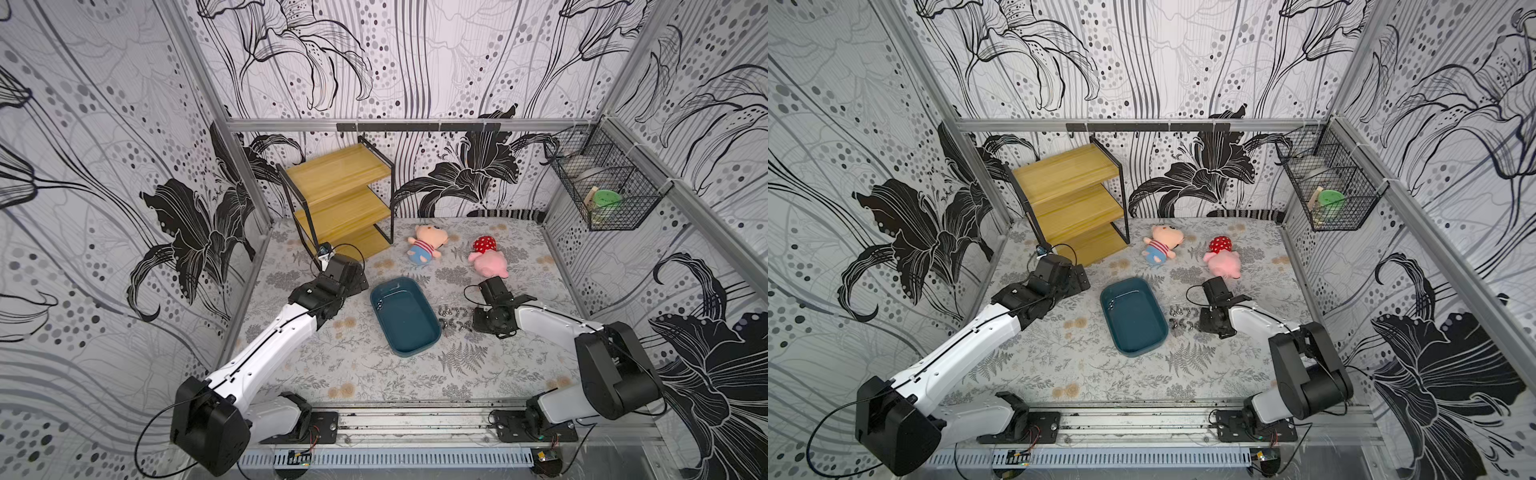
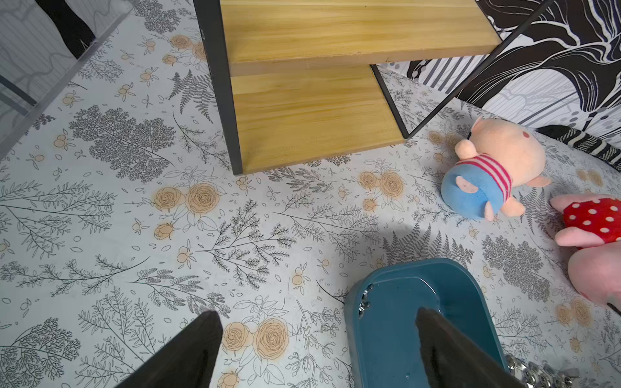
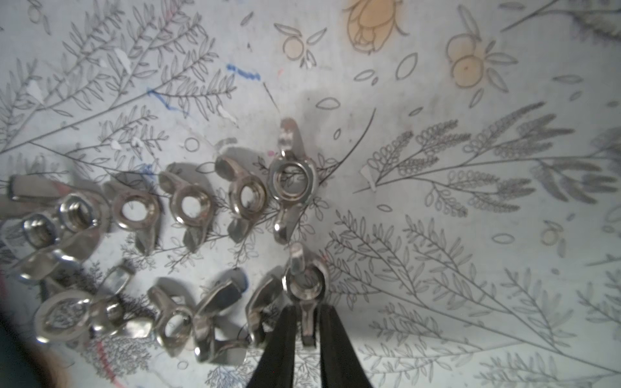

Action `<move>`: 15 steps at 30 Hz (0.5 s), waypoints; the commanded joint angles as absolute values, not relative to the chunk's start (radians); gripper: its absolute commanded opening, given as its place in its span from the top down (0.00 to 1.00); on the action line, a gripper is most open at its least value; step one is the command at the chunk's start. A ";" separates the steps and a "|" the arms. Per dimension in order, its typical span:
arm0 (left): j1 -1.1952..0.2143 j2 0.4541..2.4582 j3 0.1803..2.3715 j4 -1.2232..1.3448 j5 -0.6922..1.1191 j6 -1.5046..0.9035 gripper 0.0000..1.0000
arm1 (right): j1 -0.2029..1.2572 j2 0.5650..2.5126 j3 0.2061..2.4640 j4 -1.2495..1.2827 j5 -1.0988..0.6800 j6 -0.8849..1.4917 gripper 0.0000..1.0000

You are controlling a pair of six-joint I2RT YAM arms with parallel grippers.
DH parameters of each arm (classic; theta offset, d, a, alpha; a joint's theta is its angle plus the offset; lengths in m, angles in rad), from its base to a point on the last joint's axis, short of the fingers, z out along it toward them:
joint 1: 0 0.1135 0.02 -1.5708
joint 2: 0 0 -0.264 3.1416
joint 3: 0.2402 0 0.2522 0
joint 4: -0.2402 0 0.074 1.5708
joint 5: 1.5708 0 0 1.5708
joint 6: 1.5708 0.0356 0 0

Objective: Take out the wing nut from the storage box
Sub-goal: Place the wing nut at the center of the board.

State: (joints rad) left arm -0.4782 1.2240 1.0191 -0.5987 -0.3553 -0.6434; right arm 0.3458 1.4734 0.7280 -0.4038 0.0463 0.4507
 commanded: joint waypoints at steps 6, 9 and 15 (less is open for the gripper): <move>-0.485 1.222 1.048 -0.595 -0.365 -0.647 0.05 | 0.339 1.429 0.767 -0.486 0.088 0.433 0.76; -0.485 1.223 1.046 -0.591 -0.362 -0.649 0.05 | 0.339 1.417 0.800 -0.515 0.106 0.421 0.75; -0.485 1.221 1.039 -0.589 -0.359 -0.650 0.05 | 0.352 1.370 0.871 -0.538 0.103 0.422 0.74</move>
State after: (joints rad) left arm -0.4782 1.2240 1.0199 -0.5991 -0.3553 -0.6437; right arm 0.3454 1.4189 0.8249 -0.4919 0.0826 0.4316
